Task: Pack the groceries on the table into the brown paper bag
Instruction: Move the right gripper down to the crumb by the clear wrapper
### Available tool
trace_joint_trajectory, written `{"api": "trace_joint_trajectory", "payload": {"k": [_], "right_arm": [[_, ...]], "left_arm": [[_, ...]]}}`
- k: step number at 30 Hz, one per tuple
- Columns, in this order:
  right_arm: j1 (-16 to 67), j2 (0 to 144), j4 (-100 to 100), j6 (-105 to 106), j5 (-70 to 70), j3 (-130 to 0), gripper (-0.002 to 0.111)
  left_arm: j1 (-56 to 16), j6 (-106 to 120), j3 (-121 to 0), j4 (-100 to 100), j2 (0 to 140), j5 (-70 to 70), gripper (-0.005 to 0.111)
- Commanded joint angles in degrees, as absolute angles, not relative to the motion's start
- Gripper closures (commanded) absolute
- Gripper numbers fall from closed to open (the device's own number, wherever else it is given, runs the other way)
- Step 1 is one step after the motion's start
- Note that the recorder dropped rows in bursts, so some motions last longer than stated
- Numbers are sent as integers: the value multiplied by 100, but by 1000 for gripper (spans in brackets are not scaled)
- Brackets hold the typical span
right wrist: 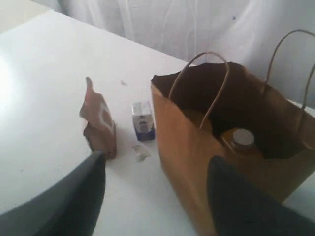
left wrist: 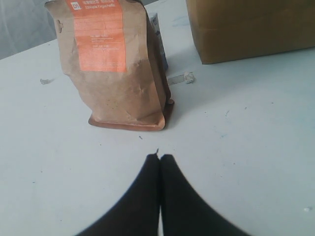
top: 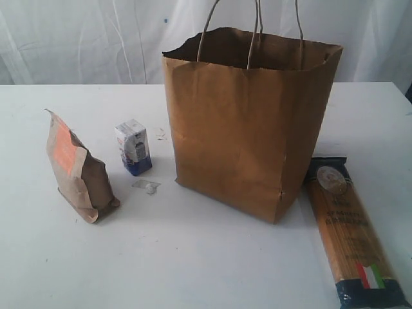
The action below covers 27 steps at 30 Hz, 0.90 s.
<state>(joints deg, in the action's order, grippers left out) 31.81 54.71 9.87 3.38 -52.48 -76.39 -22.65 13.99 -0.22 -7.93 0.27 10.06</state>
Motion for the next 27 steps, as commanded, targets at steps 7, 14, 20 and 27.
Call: {"api": "trace_joint_trajectory", "payload": {"k": [7,14,20,27], "right_arm": [[3222,4811,3073,1993,-5153,-5820,53],[3410,5514,3451,2775,-4607,-5002,53],[3905,6689,3462,3143,-3807,-4925,53],[4316,8363,3499,3064,-2467,-5314,53]], "left_arm": [[-2243,1379,0,-822,0,1004,107],[-2243,1379,0,-822,0,1004,107],[-2243,1379,0,-822,0,1004,107],[-2243,1379,0,-822,0,1004,107]]}}
